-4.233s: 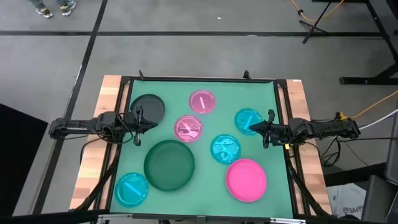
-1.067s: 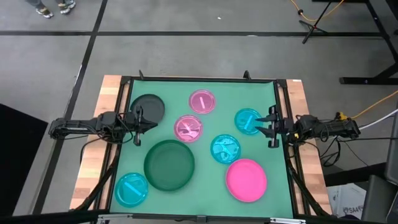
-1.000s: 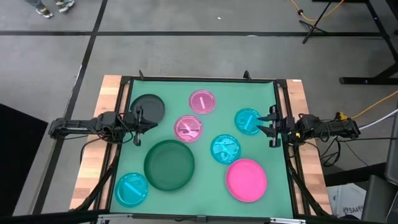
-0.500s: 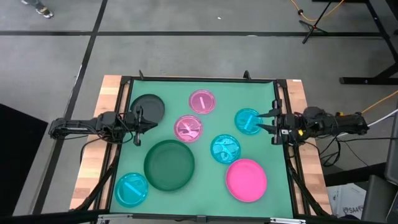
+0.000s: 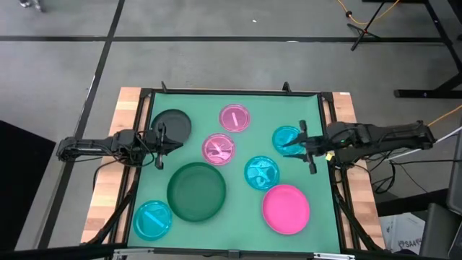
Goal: Stack plastic plates
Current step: Stack the pink plate on top of the green plate
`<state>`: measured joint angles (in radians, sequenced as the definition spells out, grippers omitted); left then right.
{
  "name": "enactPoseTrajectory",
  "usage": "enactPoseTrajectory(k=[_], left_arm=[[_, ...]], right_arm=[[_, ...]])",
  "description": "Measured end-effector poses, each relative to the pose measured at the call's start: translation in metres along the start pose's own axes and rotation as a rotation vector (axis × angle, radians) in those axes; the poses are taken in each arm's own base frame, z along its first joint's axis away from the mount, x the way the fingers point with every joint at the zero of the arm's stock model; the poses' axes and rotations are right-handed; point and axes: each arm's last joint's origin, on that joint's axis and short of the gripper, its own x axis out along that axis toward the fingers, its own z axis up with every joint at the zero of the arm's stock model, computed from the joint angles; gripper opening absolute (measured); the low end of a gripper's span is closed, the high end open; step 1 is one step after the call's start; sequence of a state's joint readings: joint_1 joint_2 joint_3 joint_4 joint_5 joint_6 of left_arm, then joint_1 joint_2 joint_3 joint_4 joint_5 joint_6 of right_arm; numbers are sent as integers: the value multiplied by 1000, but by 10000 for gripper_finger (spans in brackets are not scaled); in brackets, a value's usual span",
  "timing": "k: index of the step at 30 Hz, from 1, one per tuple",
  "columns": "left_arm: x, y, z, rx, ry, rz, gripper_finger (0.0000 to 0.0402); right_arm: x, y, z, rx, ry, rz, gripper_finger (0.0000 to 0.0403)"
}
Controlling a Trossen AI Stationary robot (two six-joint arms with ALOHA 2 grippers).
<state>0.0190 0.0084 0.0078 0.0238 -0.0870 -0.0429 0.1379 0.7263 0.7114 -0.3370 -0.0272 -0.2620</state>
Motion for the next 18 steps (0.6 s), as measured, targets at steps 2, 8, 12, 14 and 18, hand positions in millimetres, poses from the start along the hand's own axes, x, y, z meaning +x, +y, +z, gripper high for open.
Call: enactPoseTrajectory(k=[2,8,12,14,18], left_arm=[[0,0,0,0,0,0,0],[0,0,0,0,0,0,0],[0,0,0,0,0,0,0],[0,0,0,0,0,0,0],[0,0,0,0,0,0,0]], right_arm=[[9,1,-1,3,36,38,143],[32,5,-12,16,151,136,143],[45,6,-17,21,204,157,143],[50,7,-20,24,225,170,143],[59,10,-27,47,290,225,143]])
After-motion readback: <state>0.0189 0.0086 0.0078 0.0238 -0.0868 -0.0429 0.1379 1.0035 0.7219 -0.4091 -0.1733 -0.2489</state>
